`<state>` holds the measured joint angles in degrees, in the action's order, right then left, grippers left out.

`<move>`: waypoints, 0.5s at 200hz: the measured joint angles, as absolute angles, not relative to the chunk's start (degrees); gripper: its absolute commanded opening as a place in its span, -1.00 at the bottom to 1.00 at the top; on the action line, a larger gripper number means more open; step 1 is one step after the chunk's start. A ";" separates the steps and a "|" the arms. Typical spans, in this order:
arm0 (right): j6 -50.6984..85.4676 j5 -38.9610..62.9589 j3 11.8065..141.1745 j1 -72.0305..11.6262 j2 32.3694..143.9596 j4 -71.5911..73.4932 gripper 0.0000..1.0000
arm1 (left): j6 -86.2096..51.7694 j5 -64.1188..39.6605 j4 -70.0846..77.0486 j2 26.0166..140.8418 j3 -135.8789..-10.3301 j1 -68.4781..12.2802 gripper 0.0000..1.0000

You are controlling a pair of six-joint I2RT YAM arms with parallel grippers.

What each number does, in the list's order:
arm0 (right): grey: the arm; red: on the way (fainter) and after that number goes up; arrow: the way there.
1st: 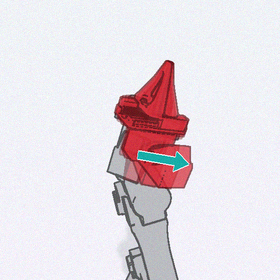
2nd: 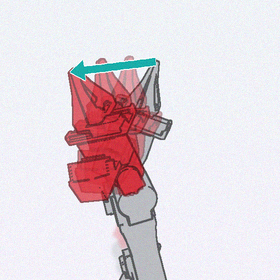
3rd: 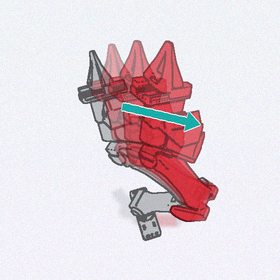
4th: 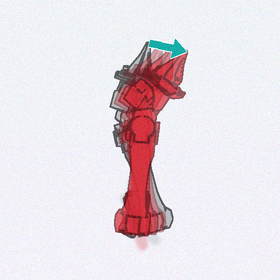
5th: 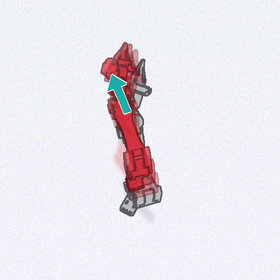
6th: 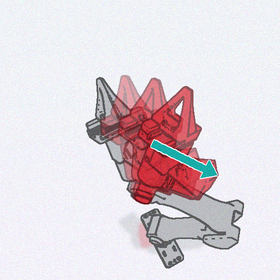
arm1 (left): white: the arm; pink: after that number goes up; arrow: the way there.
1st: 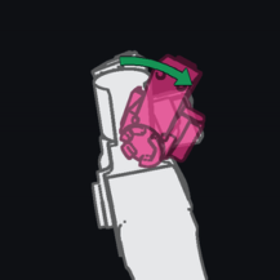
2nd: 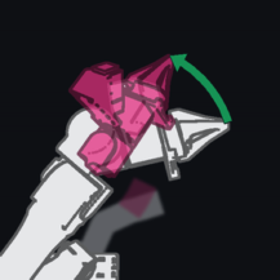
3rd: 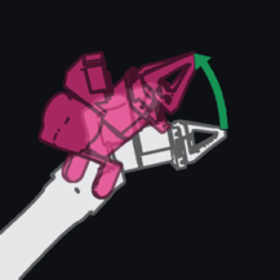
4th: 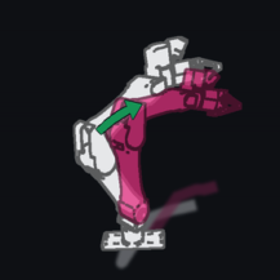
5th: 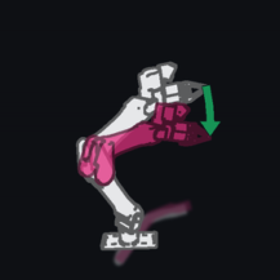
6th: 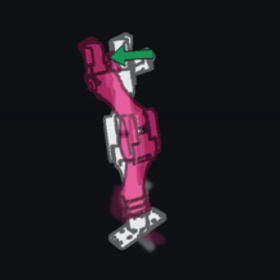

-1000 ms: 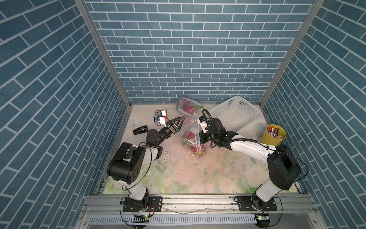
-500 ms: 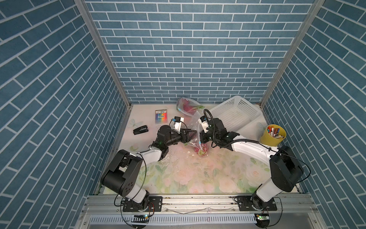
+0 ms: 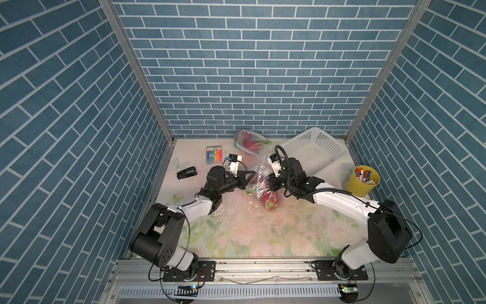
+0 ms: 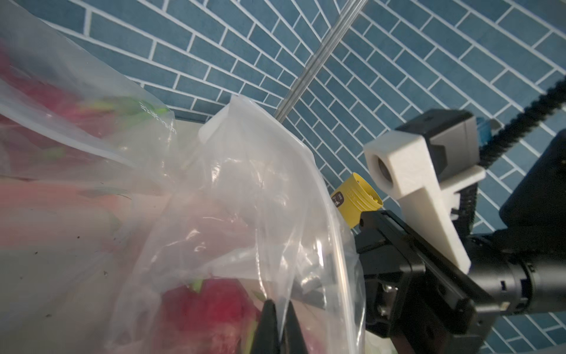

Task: Open the zip-top bag and take out the dragon fruit
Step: Adjust the zipper food storage bag at the center of the board.

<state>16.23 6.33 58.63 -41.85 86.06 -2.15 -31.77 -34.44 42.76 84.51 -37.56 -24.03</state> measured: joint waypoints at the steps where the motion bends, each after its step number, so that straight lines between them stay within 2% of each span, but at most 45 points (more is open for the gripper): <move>1: 16.25 6.28 58.52 -41.80 85.86 -2.15 -1.00 | -31.73 -34.33 42.72 84.42 -37.56 -23.94 -1.00; 75: 16.73 5.32 54.54 -39.64 81.54 -1.93 -1.00 | -32.73 -32.82 42.76 83.94 -36.77 -22.57 -1.00; 100: 17.30 6.37 54.92 -39.51 81.54 -2.20 -0.24 | -32.73 -33.01 42.57 83.88 -36.77 -22.50 -1.00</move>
